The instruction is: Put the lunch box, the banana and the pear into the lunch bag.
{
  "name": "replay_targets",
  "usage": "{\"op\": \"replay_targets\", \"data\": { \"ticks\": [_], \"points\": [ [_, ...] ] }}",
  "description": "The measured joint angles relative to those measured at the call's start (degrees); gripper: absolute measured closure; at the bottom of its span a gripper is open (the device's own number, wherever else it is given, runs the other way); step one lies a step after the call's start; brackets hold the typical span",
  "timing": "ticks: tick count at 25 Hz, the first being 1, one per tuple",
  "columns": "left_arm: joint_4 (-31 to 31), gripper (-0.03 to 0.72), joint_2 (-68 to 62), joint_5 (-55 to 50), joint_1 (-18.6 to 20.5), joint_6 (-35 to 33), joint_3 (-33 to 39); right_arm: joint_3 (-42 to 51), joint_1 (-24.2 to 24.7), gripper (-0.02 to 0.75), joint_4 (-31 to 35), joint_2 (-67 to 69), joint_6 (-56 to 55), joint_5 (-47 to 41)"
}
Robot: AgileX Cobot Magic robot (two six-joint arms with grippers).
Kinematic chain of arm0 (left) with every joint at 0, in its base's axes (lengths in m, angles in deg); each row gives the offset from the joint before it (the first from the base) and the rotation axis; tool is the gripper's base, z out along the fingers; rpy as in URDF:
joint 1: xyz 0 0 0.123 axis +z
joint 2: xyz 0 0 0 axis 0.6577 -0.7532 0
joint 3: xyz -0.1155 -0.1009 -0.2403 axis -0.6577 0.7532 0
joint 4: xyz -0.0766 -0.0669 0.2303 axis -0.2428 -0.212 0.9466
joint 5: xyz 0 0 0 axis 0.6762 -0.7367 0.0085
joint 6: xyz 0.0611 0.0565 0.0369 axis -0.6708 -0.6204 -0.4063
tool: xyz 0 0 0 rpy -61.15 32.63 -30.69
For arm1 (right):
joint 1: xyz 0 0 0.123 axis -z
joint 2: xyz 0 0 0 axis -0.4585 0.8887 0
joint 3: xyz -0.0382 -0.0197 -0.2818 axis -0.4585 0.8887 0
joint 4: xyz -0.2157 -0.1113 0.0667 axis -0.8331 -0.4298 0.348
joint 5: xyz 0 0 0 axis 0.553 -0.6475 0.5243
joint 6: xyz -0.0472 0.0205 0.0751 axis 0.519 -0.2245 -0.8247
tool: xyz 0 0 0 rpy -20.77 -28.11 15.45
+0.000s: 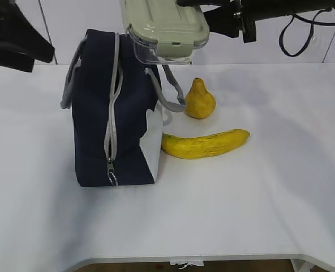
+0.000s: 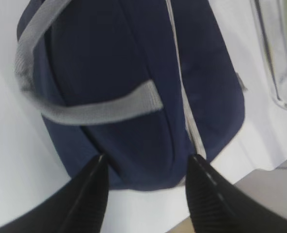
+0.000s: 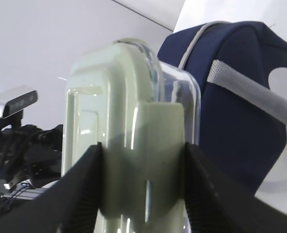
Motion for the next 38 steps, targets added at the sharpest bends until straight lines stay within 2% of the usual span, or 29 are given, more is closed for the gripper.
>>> {"op": "replay_targets", "data": {
  "ticks": [2,3,5,6,11,12,21,28,31,38],
  "points": [
    [-0.1,0.295,-2.1,-0.4,-0.5,-0.1,-1.6,0.0,-0.3,0.372,0.2,0.0,0.0,1.1],
    [-0.4,0.295,-5.9,-1.4,-1.5,-0.4,-4.8,0.0,-0.3,0.372,0.5,0.0,0.0,1.7],
    [-0.4,0.295,-5.9,-1.4,-1.5,-0.4,-4.8,0.0,-0.3,0.372,0.6,0.0,0.0,2.2],
    [-0.6,0.295,-9.4,-2.3,-2.4,-0.5,-8.0,0.0,-0.3,0.372,0.6,0.0,0.0,2.2],
    [-0.6,0.295,-9.4,-2.3,-2.4,-0.5,-8.0,0.0,-0.4,0.372,2.3,0.0,0.3,2.3],
    [-1.5,0.295,-14.8,-3.3,-2.7,-0.6,-10.8,0.0,-0.5,0.372,2.7,0.0,0.5,2.3],
    [-4.9,0.305,-16.5,-5.8,-2.7,-0.6,-11.4,0.0,-3.0,0.372,3.3,0.0,2.8,4.4],
    [-6.8,0.184,-16.5,-7.0,-2.8,-0.2,-13.3,0.0,-3.2,0.373,3.5,0.0,3.3,4.7],
    [-6.1,0.185,-16.5,-7.0,-2.8,0.0,-13.3,0.0,-3.2,0.373,3.5,0.0,3.4,4.7],
    [-5.2,0.246,-17.2,-7.0,-2.8,0.0,-13.3,0.0,-3.2,0.373,5.0,0.0,3.7,4.7]
  ]
}}
